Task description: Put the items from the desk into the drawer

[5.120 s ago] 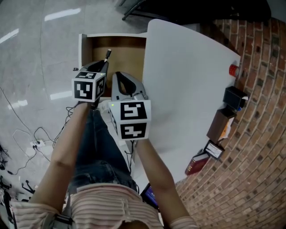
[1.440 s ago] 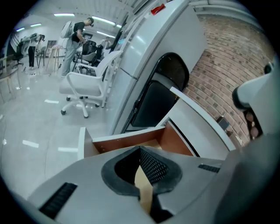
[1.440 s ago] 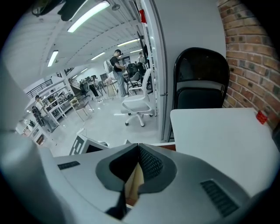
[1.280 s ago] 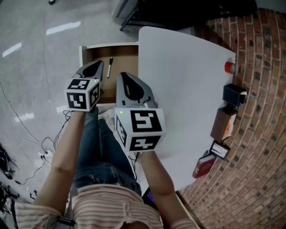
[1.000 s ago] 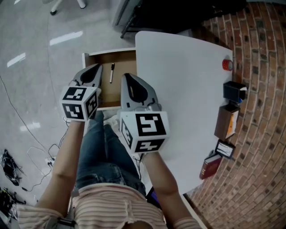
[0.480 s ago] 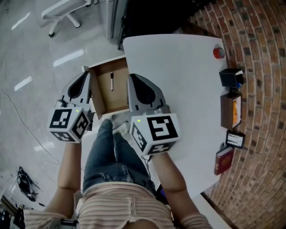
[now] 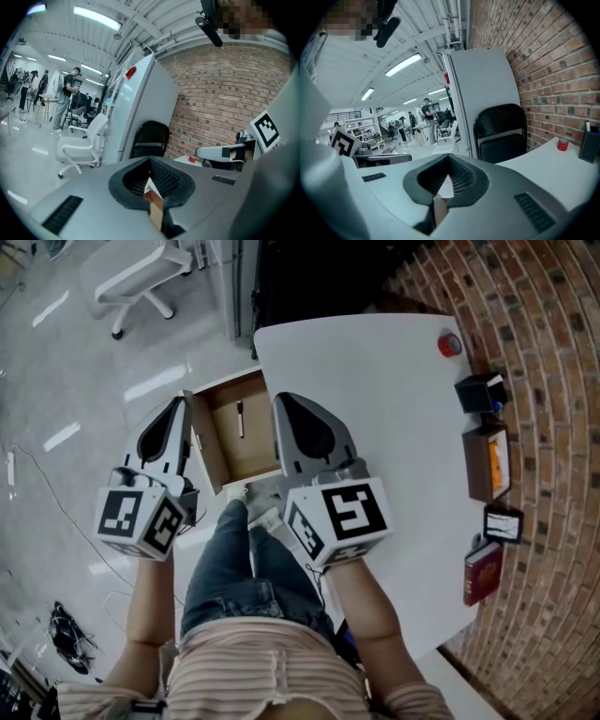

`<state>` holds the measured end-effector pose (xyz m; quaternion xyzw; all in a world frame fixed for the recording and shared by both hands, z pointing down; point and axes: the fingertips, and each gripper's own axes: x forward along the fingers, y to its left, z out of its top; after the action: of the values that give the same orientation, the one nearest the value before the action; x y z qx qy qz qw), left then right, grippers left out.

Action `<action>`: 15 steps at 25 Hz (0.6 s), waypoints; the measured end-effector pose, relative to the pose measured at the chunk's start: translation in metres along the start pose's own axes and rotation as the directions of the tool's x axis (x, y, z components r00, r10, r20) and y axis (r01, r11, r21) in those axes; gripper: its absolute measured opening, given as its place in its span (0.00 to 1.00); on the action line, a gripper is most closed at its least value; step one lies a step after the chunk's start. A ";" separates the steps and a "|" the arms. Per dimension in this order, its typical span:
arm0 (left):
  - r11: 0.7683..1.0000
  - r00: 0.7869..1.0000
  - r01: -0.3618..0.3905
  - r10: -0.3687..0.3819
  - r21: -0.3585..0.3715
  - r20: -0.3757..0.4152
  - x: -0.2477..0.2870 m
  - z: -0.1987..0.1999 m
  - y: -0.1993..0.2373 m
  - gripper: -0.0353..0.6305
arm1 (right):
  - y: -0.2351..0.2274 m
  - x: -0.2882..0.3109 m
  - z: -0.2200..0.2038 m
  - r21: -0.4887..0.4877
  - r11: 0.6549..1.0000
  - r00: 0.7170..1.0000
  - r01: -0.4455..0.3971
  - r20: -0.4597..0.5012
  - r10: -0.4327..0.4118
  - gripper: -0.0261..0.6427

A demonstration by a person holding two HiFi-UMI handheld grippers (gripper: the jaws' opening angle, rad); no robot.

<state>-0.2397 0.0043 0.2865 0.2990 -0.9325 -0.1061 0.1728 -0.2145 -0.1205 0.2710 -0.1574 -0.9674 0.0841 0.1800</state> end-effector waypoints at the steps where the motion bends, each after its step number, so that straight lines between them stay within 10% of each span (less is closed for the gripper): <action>1: 1.000 1.000 0.003 -0.003 0.008 0.008 -0.003 0.004 -0.004 0.07 | 0.001 -0.004 0.003 -0.008 1.000 1.000 0.000 0.011 0.000 0.06; 15: 0.994 0.994 0.048 -0.057 0.101 0.090 -0.045 0.044 -0.045 0.07 | 0.017 -0.060 0.044 -0.113 0.994 0.987 0.007 0.160 0.011 0.06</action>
<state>-0.1990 -0.0005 0.2207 0.3265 -0.9354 -0.0780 0.1116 -0.1734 -0.1291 0.2079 -0.1609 -0.9818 0.0415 0.0921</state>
